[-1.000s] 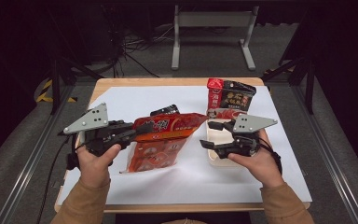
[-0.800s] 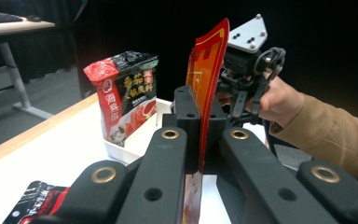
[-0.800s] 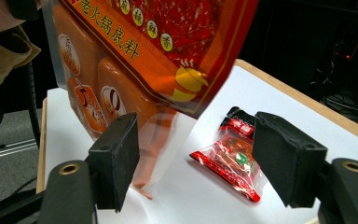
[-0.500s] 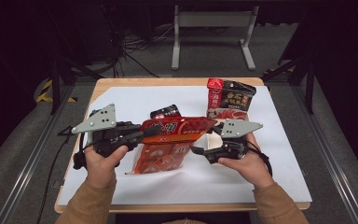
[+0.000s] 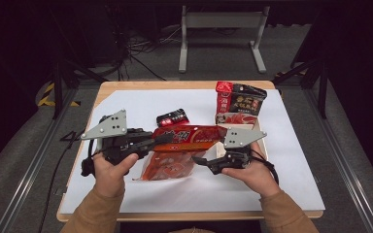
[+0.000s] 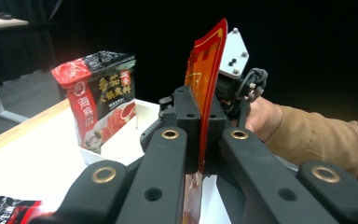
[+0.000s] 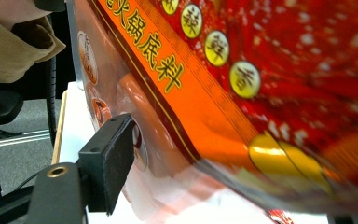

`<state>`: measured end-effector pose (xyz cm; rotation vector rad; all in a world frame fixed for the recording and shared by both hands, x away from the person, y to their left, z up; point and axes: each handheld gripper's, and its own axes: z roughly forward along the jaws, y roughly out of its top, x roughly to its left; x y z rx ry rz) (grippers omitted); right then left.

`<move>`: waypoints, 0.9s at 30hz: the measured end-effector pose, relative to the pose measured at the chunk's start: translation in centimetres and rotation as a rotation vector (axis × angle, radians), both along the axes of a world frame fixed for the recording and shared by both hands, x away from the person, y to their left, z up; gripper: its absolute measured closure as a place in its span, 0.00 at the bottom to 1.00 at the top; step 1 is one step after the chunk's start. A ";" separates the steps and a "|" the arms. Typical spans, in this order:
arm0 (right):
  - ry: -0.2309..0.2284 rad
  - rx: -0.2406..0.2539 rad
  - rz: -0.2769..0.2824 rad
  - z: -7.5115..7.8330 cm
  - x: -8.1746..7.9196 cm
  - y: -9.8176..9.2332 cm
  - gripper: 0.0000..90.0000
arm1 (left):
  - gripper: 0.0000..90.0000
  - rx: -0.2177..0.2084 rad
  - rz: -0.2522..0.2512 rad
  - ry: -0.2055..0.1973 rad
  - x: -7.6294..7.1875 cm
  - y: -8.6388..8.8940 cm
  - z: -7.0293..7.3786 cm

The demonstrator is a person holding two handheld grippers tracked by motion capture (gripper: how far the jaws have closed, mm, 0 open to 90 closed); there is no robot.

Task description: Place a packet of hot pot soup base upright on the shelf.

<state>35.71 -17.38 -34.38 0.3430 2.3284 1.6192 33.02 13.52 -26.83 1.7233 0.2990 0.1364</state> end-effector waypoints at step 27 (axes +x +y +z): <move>0.040 -0.042 0.162 1.7 -1.1 -0.3 0.78 | 0.99 -0.064 0.008 0.023 0.8 0.8 -0.6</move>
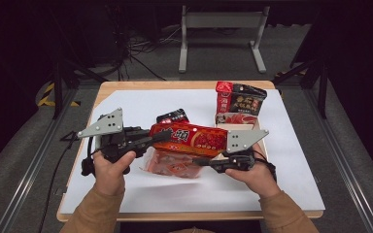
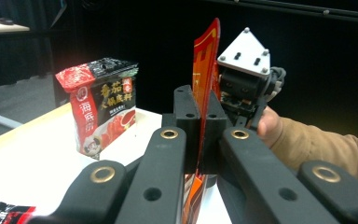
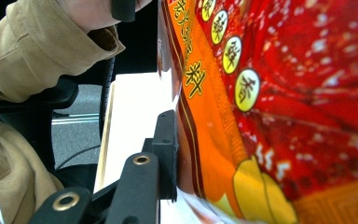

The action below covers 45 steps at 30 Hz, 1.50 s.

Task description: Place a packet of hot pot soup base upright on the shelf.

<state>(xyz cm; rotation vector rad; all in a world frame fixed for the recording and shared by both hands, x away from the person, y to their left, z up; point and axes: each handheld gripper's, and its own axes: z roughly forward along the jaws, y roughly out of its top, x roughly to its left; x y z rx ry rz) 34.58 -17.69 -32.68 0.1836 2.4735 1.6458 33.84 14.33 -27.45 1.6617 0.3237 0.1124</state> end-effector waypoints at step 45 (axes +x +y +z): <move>0.181 -0.075 -0.144 7.3 0.6 -4.1 0.79 | 0.43 0.139 0.171 0.074 3.1 2.0 -2.3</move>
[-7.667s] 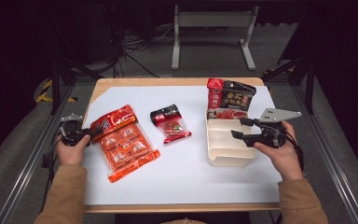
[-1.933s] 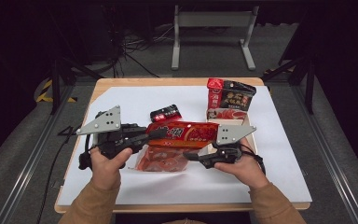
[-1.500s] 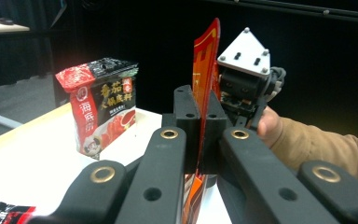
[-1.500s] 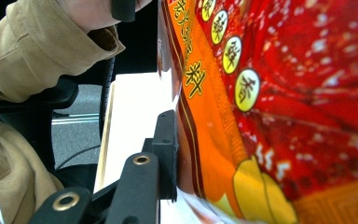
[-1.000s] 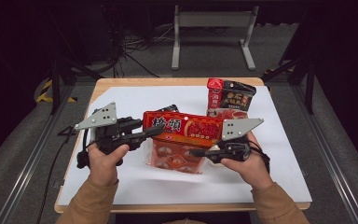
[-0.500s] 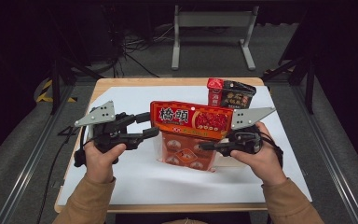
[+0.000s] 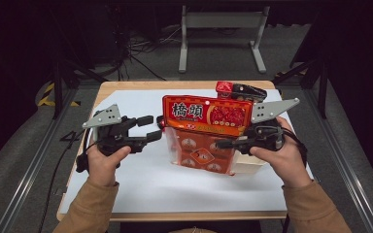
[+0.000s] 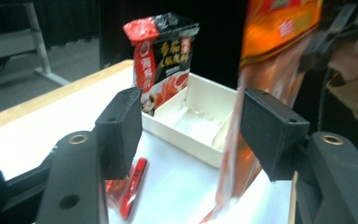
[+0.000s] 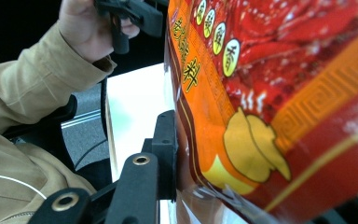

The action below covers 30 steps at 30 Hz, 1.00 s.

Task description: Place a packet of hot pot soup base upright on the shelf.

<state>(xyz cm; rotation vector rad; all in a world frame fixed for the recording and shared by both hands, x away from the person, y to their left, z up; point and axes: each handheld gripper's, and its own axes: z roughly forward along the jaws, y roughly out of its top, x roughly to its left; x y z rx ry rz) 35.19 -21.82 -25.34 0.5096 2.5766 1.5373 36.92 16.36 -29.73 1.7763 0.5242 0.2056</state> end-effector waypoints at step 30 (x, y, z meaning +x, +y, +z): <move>-0.079 0.022 -0.131 3.5 2.3 -4.9 0.79 | 0.33 0.106 0.080 0.087 3.1 0.9 -3.3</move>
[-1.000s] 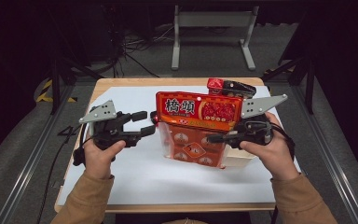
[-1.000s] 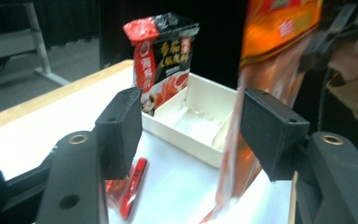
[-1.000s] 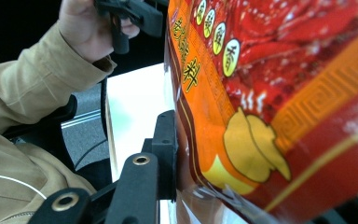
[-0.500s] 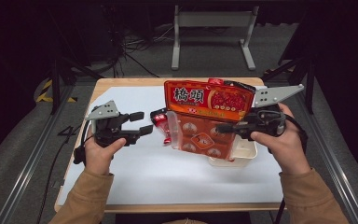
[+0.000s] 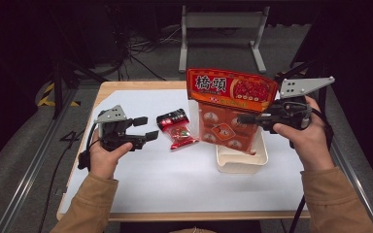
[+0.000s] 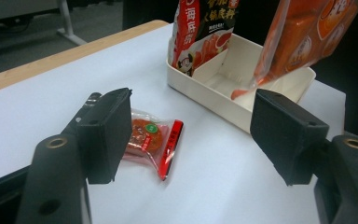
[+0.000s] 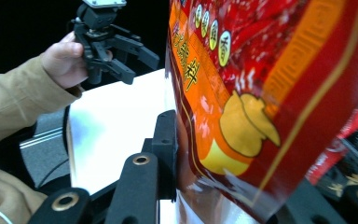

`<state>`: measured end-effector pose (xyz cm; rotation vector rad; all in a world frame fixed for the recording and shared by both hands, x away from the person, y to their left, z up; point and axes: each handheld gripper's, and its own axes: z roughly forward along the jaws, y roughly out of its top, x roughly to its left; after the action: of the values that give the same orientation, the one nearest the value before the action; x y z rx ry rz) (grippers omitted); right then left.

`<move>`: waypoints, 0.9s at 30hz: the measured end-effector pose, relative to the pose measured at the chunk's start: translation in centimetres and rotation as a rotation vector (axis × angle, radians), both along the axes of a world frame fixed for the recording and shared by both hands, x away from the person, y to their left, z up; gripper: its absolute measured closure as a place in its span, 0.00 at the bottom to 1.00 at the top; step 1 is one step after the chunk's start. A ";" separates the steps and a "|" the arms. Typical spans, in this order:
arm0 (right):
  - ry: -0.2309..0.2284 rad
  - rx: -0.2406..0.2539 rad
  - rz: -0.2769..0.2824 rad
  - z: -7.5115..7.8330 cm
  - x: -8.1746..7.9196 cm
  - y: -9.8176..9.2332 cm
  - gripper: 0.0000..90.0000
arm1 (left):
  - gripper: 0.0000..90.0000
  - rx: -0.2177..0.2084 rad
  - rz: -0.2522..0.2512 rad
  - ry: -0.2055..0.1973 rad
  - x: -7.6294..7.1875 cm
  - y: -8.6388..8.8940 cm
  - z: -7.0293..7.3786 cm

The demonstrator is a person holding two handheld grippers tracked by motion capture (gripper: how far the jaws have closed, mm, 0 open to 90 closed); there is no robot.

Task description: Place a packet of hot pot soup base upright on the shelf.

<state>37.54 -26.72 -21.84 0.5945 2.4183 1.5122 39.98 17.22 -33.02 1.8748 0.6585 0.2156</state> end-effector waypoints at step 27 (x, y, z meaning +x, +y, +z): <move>-0.054 0.069 -0.175 -2.1 2.7 -3.8 0.79 | 0.37 0.055 0.064 -0.008 1.2 0.4 -2.1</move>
<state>40.24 -30.54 -23.94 0.7485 2.2180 1.5228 41.21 17.65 -35.10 1.9055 0.7140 0.2851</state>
